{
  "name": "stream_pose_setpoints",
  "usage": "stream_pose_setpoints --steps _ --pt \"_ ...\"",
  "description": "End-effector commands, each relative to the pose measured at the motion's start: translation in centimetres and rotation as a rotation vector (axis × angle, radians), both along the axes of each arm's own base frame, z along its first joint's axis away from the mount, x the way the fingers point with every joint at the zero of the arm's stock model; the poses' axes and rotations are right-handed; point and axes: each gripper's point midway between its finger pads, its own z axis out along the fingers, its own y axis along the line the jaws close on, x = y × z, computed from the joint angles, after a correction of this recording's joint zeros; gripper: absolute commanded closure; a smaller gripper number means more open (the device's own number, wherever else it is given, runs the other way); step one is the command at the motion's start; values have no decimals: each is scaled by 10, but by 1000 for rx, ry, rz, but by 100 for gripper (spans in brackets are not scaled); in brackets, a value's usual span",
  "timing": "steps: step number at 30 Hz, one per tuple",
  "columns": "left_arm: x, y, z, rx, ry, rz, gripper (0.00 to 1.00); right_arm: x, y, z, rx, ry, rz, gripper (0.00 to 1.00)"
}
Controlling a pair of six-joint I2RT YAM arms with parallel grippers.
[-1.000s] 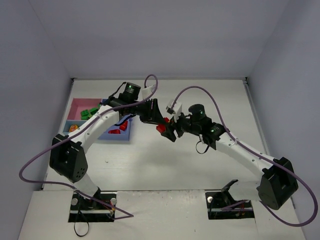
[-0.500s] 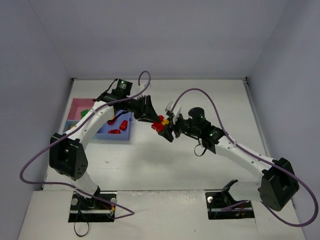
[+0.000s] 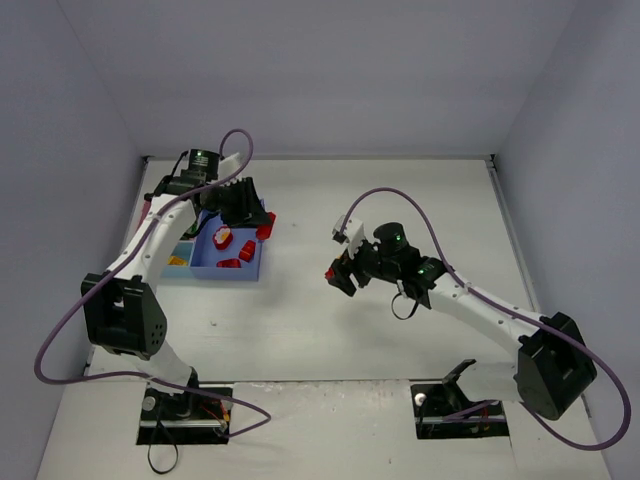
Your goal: Sort the legos into containers by color
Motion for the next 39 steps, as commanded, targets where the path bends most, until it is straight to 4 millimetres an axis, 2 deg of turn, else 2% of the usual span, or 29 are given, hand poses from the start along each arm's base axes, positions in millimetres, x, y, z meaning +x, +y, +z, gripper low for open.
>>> stream_pose_setpoints --steps 1,2,3,6,8,9,12,15,17,19,22,24,26,27,29,30,33,35,39 --pt "28 63 -3 300 -109 212 83 17 10 27 44 -75 -4 100" --pt "33 74 -8 355 -117 250 82 17 10 26 43 -71 -3 100" --pt "43 93 -14 446 -134 325 81 17 11 28 46 -73 -4 100" --pt "60 112 -34 538 -133 386 80 17 12 29 49 -72 0 100" --pt "68 111 -42 545 -135 385 80 18 12 29 48 -73 -1 100" --pt "71 111 -51 553 -118 382 72 18 12 30 50 -75 -1 100" --pt "75 115 -74 590 -77 379 67 18 12 32 52 -78 1 100" --pt "74 120 -86 620 -51 380 59 18 13 32 54 -74 4 100" --pt "73 119 -87 616 -47 376 47 18 14 34 58 -74 5 100" --pt "73 115 -79 595 -59 370 37 18 15 34 58 -71 9 100" --pt "67 98 -56 524 -97 342 31 19 17 34 57 -71 19 100" --pt "57 77 -34 427 -118 293 31 20 19 36 60 -76 26 100" --pt "46 51 -15 330 -136 237 31 22 21 38 62 -78 29 100" --pt "35 32 0 243 -148 176 31 23 22 39 63 -82 32 100" --pt "21 1 16 138 -160 97 31 25 24 39 61 -82 33 100" --pt "7 -16 25 60 -153 29 31 27 25 43 66 -91 35 100" --pt "-21 -56 35 -59 -130 -103 31 31 26 46 62 -102 28 100" --pt "-39 -78 34 -81 -113 -176 31 34 27 47 60 -110 28 100" --pt "-58 -101 24 -128 -70 -263 31 36 29 54 71 -126 32 100"
